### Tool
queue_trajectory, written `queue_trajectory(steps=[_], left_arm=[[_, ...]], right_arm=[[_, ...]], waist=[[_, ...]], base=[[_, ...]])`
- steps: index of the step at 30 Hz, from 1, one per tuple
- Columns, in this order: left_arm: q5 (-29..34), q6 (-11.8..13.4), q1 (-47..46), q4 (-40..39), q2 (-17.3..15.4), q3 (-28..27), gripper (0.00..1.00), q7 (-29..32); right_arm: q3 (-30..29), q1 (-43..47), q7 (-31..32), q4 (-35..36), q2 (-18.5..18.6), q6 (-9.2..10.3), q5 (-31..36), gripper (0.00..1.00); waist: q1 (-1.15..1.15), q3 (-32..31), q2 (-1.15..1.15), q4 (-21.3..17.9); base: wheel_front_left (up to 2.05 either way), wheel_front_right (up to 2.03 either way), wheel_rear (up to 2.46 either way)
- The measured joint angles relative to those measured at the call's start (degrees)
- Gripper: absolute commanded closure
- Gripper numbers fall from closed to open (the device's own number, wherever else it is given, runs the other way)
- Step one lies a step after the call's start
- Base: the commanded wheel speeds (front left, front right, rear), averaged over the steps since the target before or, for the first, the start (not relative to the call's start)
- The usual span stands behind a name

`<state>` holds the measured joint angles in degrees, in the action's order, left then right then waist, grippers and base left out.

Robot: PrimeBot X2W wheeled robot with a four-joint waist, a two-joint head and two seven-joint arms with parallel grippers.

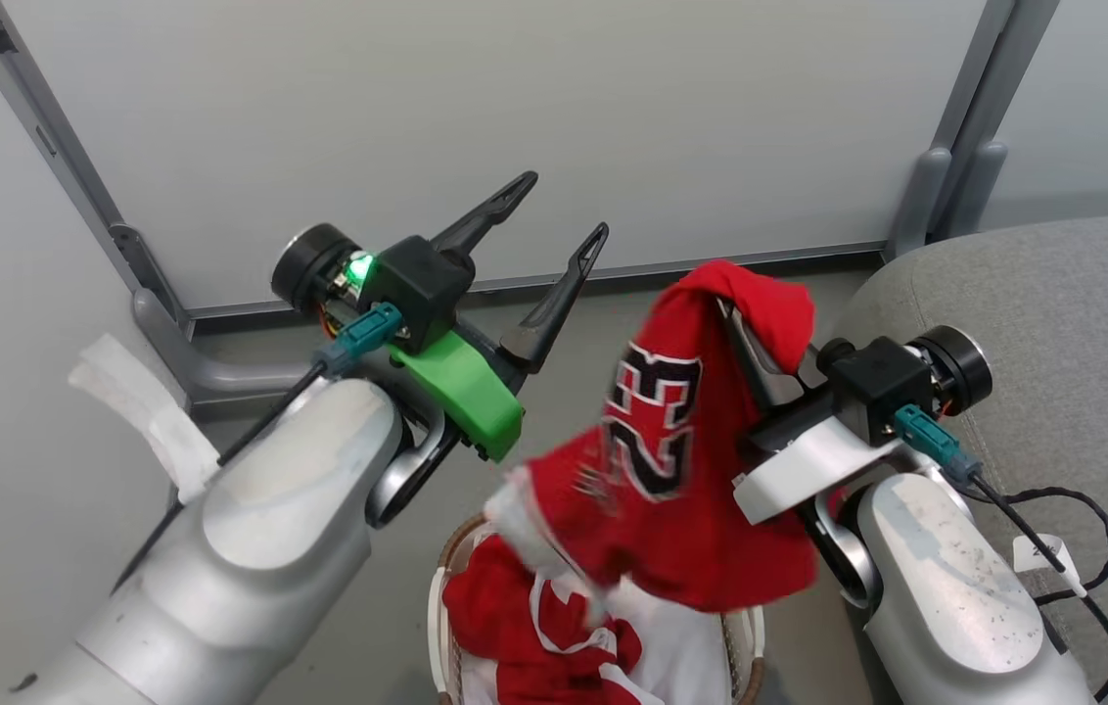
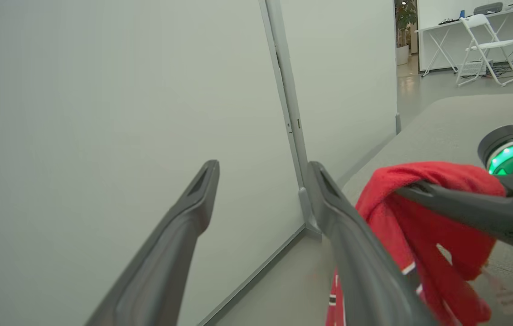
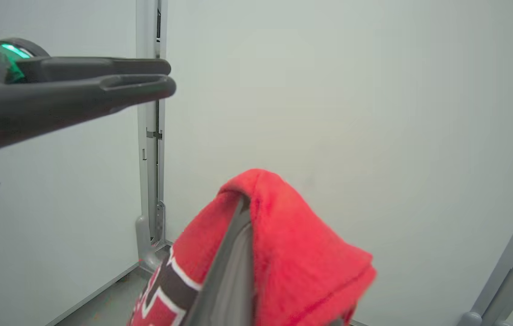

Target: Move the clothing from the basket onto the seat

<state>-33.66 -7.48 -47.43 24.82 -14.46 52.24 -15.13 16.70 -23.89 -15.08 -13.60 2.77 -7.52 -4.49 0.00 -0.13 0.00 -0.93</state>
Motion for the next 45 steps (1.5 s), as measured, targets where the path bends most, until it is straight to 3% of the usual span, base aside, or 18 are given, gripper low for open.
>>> queue_trajectory(steps=[16,30,37,45], left_arm=[[4.8,0.0,19.6,2.0,5.2,-11.1,0.00,0.0],[6.5,0.0,27.8,2.4,8.4,-15.2,0.00,0.0],[7.9,0.0,28.2,1.8,9.3,-16.9,0.00,0.0],[9.1,0.0,28.6,0.9,10.2,-17.6,0.00,0.0]], right_arm=[[-7.0,2.2,0.0,1.0,0.0,0.00,2.6,1.00],[-10.0,2.4,0.0,1.4,0.0,0.00,3.7,1.00],[-10.3,2.0,0.0,1.1,0.0,0.00,4.2,1.00],[-10.9,-0.5,0.0,1.8,0.0,-0.01,6.5,1.00]], waist=[[0.00,-0.1,0.00,1.6],[0.00,0.2,0.00,1.4],[0.00,0.6,0.00,-0.2],[0.00,2.2,0.00,-4.7]], base=[[0.00,0.00,0.00],[0.00,0.00,0.00],[0.00,0.00,0.00],[0.00,0.00,0.00]])
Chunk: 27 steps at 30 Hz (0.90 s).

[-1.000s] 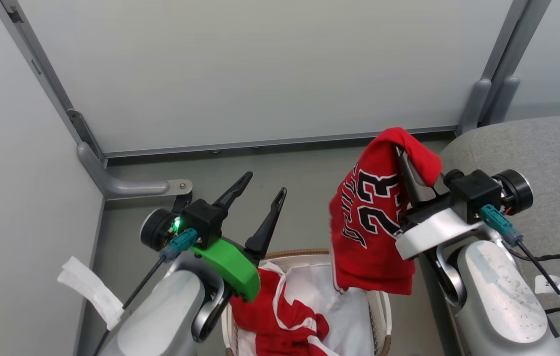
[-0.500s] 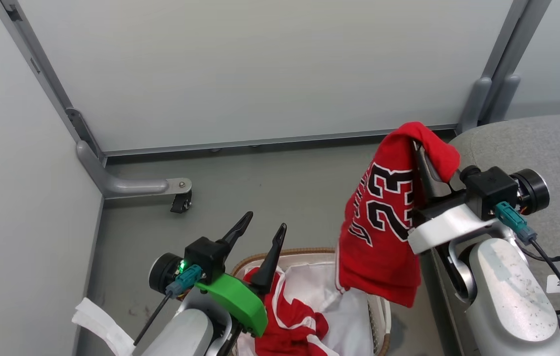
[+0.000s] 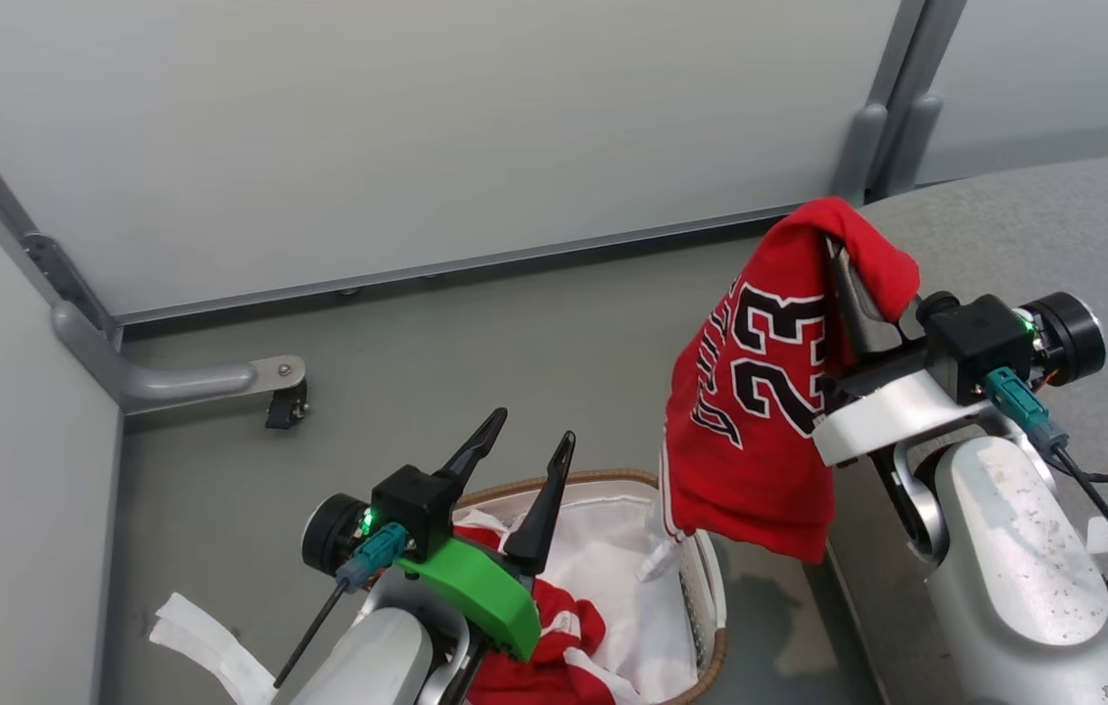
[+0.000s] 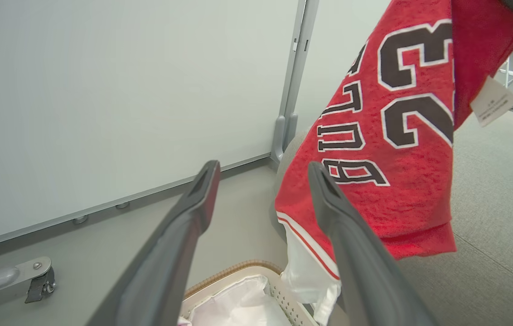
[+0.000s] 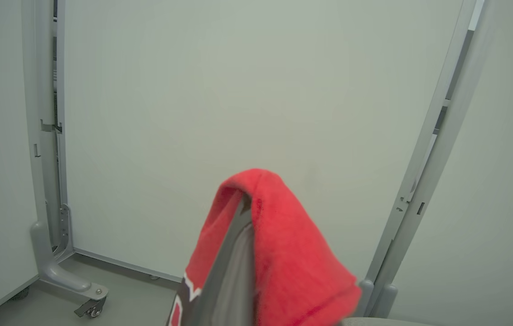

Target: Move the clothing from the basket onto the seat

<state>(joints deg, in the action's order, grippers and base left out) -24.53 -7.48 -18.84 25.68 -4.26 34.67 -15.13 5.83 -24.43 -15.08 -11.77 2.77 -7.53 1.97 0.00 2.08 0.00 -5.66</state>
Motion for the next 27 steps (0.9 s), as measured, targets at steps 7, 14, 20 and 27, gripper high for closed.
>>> queue_trajectory(steps=[7,14,20,27], left_arm=[[0.9,0.0,-0.7,-0.1,0.1,0.4,0.00,0.0],[1.5,0.0,-2.6,-0.4,0.0,1.7,0.00,0.0],[1.6,0.0,-4.1,-0.9,-0.5,2.5,0.00,0.0],[1.9,0.0,-5.5,-1.1,-1.0,3.7,0.00,0.0]], right_arm=[[-1.9,-1.1,0.0,0.7,0.1,0.00,0.9,1.00],[-4.5,-1.1,0.0,1.4,0.2,0.00,1.0,1.00],[-6.1,-1.1,0.0,2.3,0.2,0.00,1.0,1.00],[-7.8,-3.4,0.0,1.3,0.5,0.00,1.4,1.00]], waist=[[0.00,2.2,0.00,-5.2],[0.00,4.5,0.00,-10.5],[0.00,7.2,0.00,-13.6],[0.00,10.7,0.00,-15.0]], base=[[0.00,0.00,0.00],[0.00,0.00,0.00],[0.00,0.00,0.00],[0.00,0.00,0.00]])
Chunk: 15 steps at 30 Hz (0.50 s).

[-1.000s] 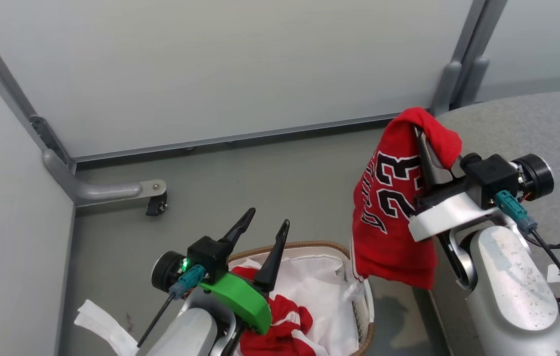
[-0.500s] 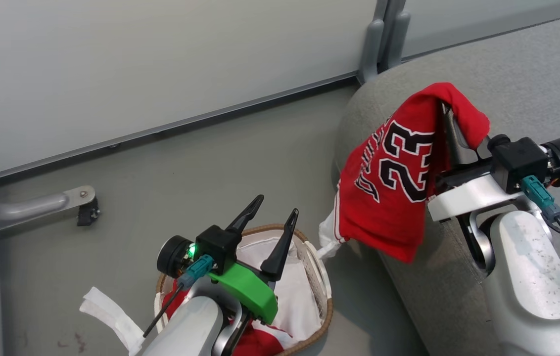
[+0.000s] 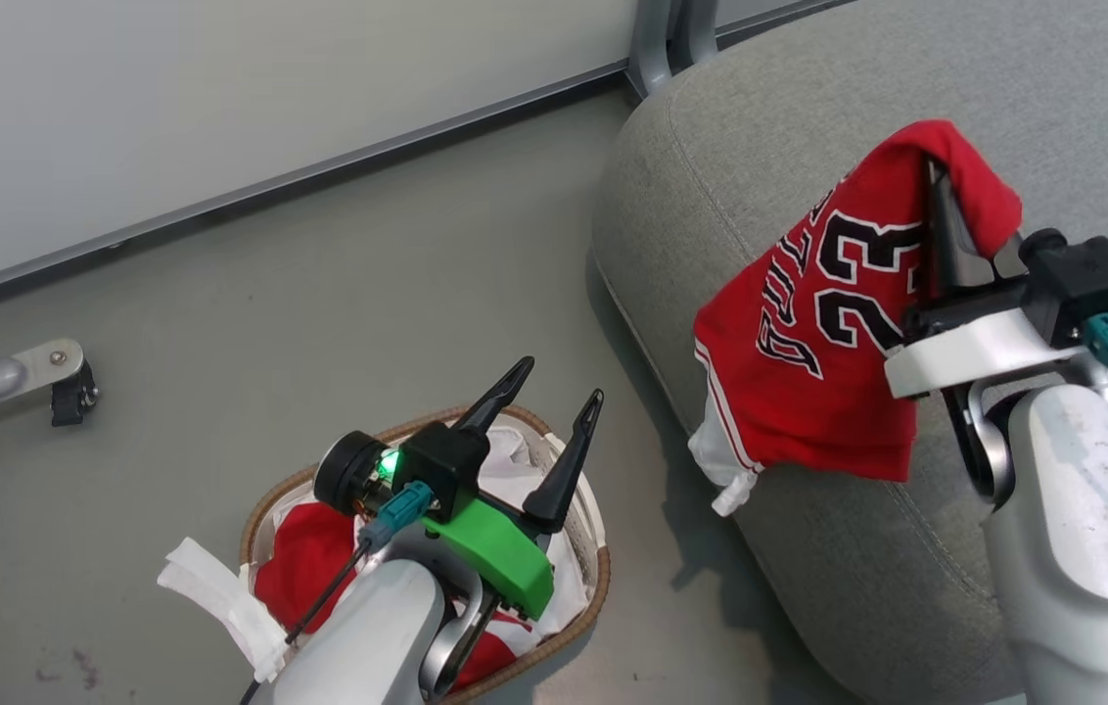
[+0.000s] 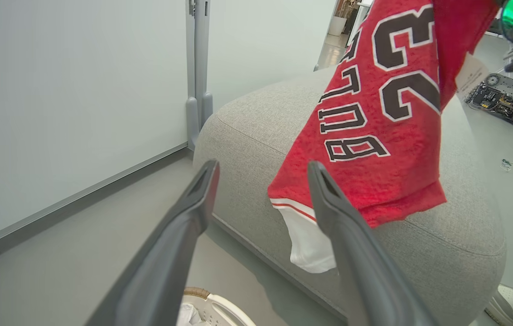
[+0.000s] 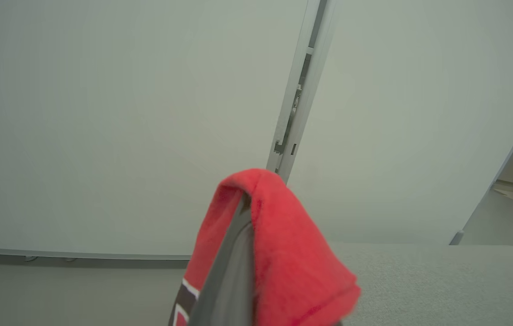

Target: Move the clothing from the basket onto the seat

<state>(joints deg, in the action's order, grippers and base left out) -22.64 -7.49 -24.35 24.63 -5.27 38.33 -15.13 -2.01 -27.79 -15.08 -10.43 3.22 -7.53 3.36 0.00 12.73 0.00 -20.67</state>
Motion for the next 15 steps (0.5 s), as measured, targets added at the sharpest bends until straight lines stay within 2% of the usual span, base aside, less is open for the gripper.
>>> queue_trajectory(steps=[7,15], left_arm=[[0.0,0.0,-0.8,-0.9,-0.2,-0.2,0.00,0.0],[0.3,0.0,-1.2,-3.0,-0.4,0.2,0.00,0.0]], right_arm=[[-2.6,-8.8,0.0,-2.2,4.7,0.00,1.0,1.00],[-8.1,-24.4,0.0,-6.6,14.6,0.00,3.0,1.00]], waist=[[0.00,2.2,0.00,1.0],[0.00,4.6,0.00,3.4]], base=[[0.00,0.00,0.00],[0.00,0.00,0.00]])
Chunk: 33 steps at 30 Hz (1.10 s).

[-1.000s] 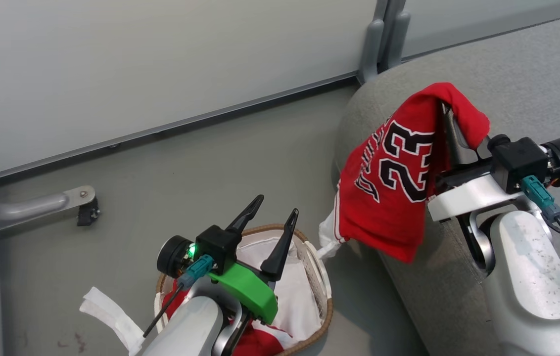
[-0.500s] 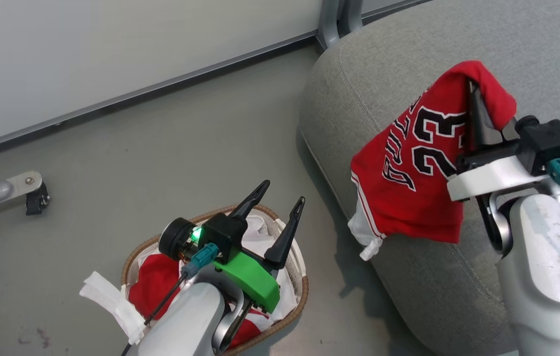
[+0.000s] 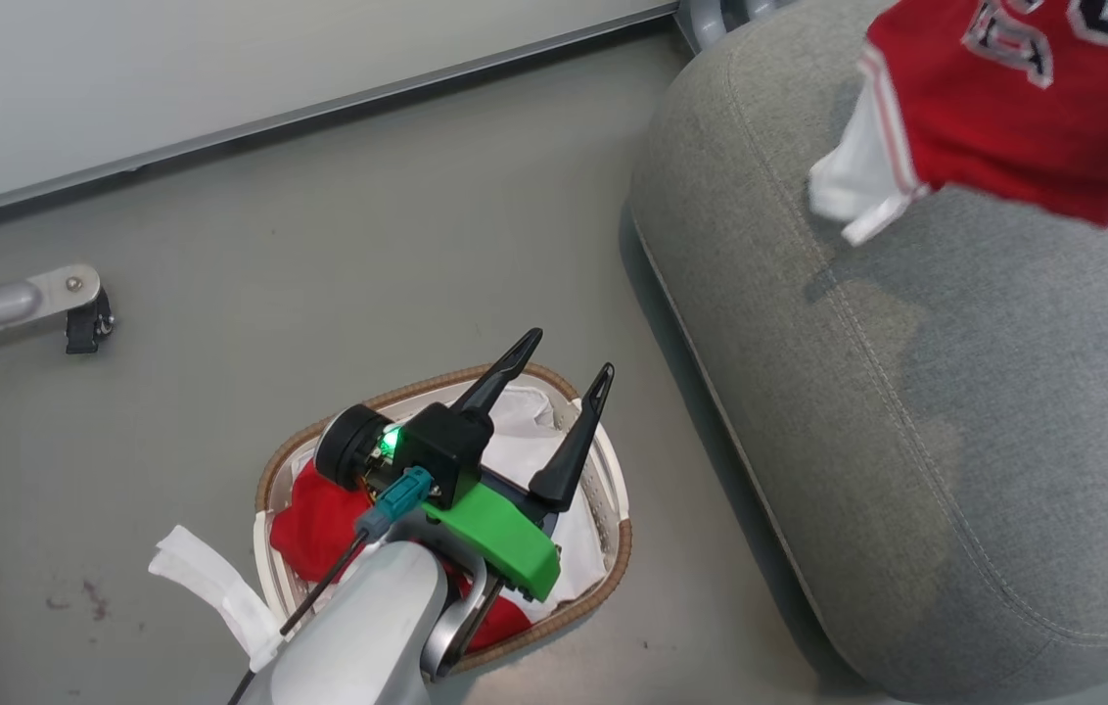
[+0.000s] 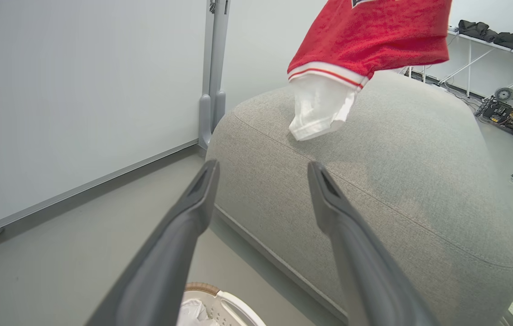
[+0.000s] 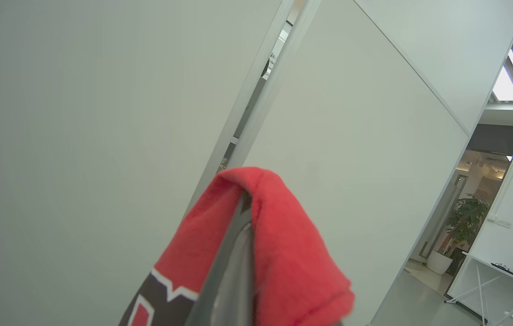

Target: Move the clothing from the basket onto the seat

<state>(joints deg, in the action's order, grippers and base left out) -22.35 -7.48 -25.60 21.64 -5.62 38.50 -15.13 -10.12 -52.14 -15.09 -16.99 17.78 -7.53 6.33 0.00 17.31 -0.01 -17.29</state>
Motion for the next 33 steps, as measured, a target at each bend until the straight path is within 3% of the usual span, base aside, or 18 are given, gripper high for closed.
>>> queue_trajectory(steps=[6,13,18,24,31,32,33], left_arm=[[1.0,0.0,-1.7,-2.2,-0.1,0.0,0.00,0.0],[2.3,0.0,-5.2,-2.7,-1.6,0.5,0.00,0.0],[3.4,0.0,-6.8,-3.2,-3.2,0.2,0.00,0.0],[4.8,0.0,-7.4,-3.8,-4.7,-0.3,0.00,0.0],[5.3,0.0,-8.2,-4.0,-4.9,-0.5,0.00,0.0],[5.3,0.0,-8.3,-3.9,-4.9,-0.4,0.00,0.0],[5.3,0.0,-8.3,-3.7,-4.9,-0.3,0.00,0.0]], right_arm=[[-3.7,-10.6,1.7,-4.1,5.1,0.00,-0.2,1.00],[-8.6,-13.5,3.4,-10.5,6.8,0.00,-0.1,1.00],[-12.3,-13.1,1.6,-15.9,5.0,0.00,1.5,1.00],[-15.9,-10.5,0.1,-22.3,0.1,0.00,3.5,1.00],[-18.8,-5.7,0.1,-20.8,-2.8,0.00,3.7,1.00],[-19.2,-4.9,0.1,-20.2,-3.1,0.00,3.6,0.99],[-19.2,-4.4,0.1,-19.3,-3.5,0.00,3.1,0.80]], waist=[[0.00,3.6,0.00,1.4],[0.00,9.9,0.00,3.2],[-0.01,14.9,0.00,4.7],[-0.01,21.2,0.00,5.9],[-0.01,26.0,0.00,6.4],[-0.01,26.5,0.00,6.3],[0.00,26.8,0.00,6.2]], base=[[0.00,0.00,0.00],[0.00,0.00,0.00],[0.00,0.00,0.00],[0.00,0.00,0.00],[0.00,0.00,0.00],[0.00,0.00,0.00],[0.00,0.00,0.00]])
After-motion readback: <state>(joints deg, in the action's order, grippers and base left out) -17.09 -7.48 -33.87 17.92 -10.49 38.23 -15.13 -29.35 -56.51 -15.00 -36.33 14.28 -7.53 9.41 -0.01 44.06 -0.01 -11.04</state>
